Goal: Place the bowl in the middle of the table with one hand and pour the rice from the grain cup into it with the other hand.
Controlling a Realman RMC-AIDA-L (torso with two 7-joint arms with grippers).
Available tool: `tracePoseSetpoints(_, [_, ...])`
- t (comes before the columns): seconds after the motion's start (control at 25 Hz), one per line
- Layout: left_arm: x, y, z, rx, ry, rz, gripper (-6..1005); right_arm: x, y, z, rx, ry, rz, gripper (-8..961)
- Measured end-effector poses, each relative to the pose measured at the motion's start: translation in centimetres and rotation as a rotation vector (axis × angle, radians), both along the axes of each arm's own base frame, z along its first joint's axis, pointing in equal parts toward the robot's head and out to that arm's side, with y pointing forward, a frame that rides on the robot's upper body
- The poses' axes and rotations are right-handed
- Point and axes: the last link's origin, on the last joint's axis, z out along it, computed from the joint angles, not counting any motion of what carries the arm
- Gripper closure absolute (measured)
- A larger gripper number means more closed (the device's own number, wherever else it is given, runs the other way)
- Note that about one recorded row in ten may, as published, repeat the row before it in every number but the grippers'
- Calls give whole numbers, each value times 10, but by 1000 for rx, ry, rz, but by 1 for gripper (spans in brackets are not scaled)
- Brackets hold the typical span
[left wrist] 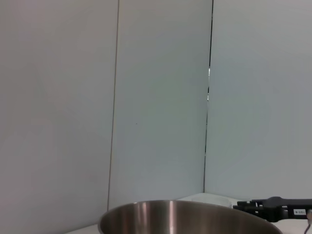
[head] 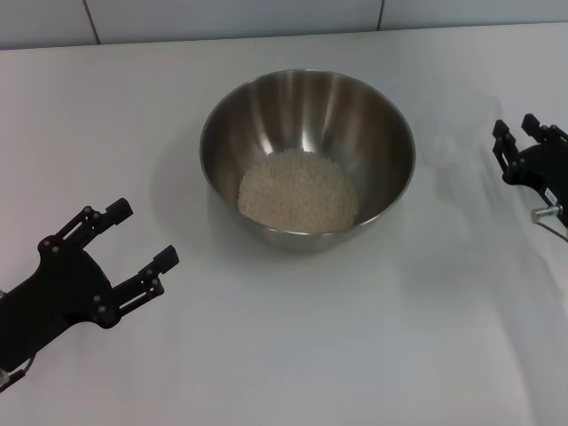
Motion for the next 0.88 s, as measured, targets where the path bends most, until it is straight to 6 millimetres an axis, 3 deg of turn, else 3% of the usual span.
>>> tracePoseSetpoints(0.44, [-2, 0, 0, -2, 5, 8, 159, -9, -38, 17, 96, 129, 157, 543])
tracePoseSetpoints(0.88, [-2, 1, 0, 1, 9, 5, 159, -24, -38, 33, -47, 205, 342, 529])
